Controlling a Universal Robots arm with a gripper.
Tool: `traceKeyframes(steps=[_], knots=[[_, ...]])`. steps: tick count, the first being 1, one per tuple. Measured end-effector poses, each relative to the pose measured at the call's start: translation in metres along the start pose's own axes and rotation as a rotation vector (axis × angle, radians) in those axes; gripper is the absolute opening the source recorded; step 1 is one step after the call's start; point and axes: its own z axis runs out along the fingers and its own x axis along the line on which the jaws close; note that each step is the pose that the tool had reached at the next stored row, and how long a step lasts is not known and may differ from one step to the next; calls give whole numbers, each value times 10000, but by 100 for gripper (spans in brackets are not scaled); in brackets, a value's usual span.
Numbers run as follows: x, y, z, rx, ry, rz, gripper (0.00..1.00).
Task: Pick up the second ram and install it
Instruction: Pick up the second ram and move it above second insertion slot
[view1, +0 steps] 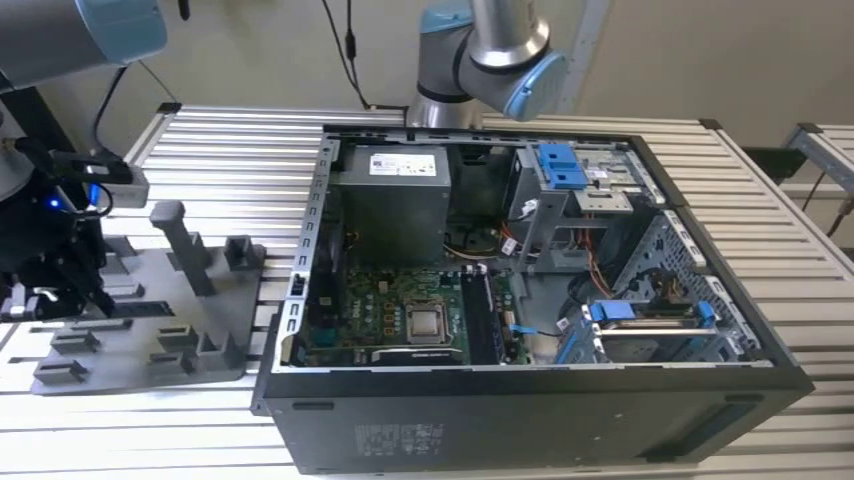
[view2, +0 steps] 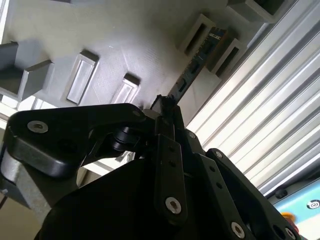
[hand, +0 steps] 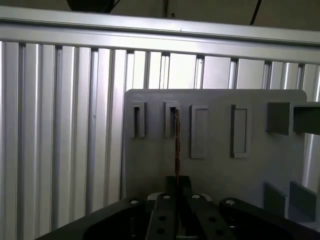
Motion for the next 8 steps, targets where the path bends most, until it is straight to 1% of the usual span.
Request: traceKeyframes(steps=[8], knots=[[-3,-1,-85,1,-1,0,14]])
